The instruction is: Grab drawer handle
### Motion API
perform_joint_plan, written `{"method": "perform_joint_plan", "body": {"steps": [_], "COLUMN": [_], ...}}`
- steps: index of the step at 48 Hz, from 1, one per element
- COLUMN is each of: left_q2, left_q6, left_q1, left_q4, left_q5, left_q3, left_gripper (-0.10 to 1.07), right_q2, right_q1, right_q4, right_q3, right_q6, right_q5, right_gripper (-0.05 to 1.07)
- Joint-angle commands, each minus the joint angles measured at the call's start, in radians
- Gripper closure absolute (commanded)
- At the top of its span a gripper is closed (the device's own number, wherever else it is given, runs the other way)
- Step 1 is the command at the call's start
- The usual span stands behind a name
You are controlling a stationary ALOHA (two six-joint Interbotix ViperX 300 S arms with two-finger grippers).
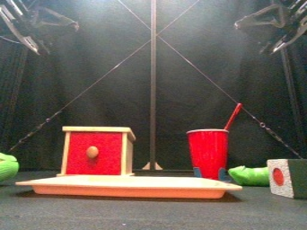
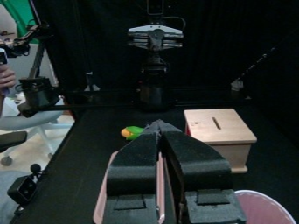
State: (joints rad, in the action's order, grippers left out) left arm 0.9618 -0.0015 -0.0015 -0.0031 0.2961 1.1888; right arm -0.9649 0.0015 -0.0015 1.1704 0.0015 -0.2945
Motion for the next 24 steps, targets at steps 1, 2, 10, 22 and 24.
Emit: {"method": "perform_joint_plan", "body": {"steps": [1, 2, 10, 22, 24], "left_q2": [-0.032, -0.035, -0.054, -0.057, -0.055], "left_q6": [0.0, 0.0, 0.0, -0.003, -0.003], "left_q1": [-0.003, -0.003, -0.015, -0.017, -0.018], "left_q4": [-0.009, -0.009, -0.009, -0.018, -0.025], "left_q5": [0.049, 0.058, 0.114, 0.152, 0.152], "left_q3": [-0.008, -0.005, 0.002, 0.023, 0.025], "left_gripper": [1.04, 1.06, 1.0, 0.98, 0.98], "right_q2": [0.02, 0.023, 0.081, 0.193, 0.206], "right_q1": [-0.012, -0.015, -0.038, -0.069, -0.072], "right_q4": [-0.002, -0.003, 0.003, 0.003, 0.005], "right_q3": [-0.011, -0.012, -0.034, -0.106, -0.118], "right_q6": [0.005, 0.008, 0.015, 0.015, 0.015], "right_q5": [-0.005, -0.005, -0.009, -0.048, -0.061], "right_gripper": [1.01, 1.02, 1.01, 1.01, 1.01]}}
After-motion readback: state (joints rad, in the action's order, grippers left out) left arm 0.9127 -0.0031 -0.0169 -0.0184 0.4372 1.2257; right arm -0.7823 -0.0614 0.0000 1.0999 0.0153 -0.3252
